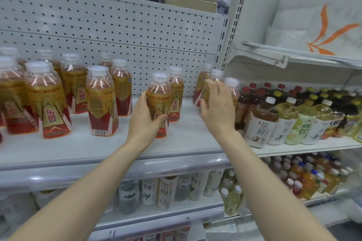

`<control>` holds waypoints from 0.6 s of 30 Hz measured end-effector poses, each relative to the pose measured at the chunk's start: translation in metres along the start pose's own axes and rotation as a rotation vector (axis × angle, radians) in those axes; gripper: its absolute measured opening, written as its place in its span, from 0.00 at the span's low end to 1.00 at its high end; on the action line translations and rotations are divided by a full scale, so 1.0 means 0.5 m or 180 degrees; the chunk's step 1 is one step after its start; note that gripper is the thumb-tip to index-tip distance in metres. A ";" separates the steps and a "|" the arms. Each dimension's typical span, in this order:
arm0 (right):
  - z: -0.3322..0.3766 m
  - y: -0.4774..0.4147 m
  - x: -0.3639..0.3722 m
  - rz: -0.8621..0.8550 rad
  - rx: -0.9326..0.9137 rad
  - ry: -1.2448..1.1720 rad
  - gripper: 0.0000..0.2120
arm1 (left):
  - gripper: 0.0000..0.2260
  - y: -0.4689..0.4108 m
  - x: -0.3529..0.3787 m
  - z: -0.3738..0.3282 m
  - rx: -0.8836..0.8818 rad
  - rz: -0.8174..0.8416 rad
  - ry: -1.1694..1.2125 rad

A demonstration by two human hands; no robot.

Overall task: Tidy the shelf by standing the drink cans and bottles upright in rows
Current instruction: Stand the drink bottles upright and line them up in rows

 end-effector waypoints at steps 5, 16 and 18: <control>0.045 0.008 0.169 0.0796 0.0687 -0.0797 0.40 | 0.36 -0.004 -0.019 -0.002 0.0038 -0.0124 -0.0087; 0.009 -0.070 0.325 0.0779 0.1451 -0.1214 0.42 | 0.37 -0.047 -0.014 0.030 -0.0189 -0.0174 -0.0015; -0.014 -0.091 0.343 0.0809 0.1565 -0.1263 0.42 | 0.37 -0.055 -0.010 0.034 -0.0218 -0.0185 -0.0033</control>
Point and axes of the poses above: each hand's wrist, its own y-axis away from the middle knuckle, its own x-axis out of the palm, z = x × y, the point moved 9 cm from there along -y, towards the middle knuckle
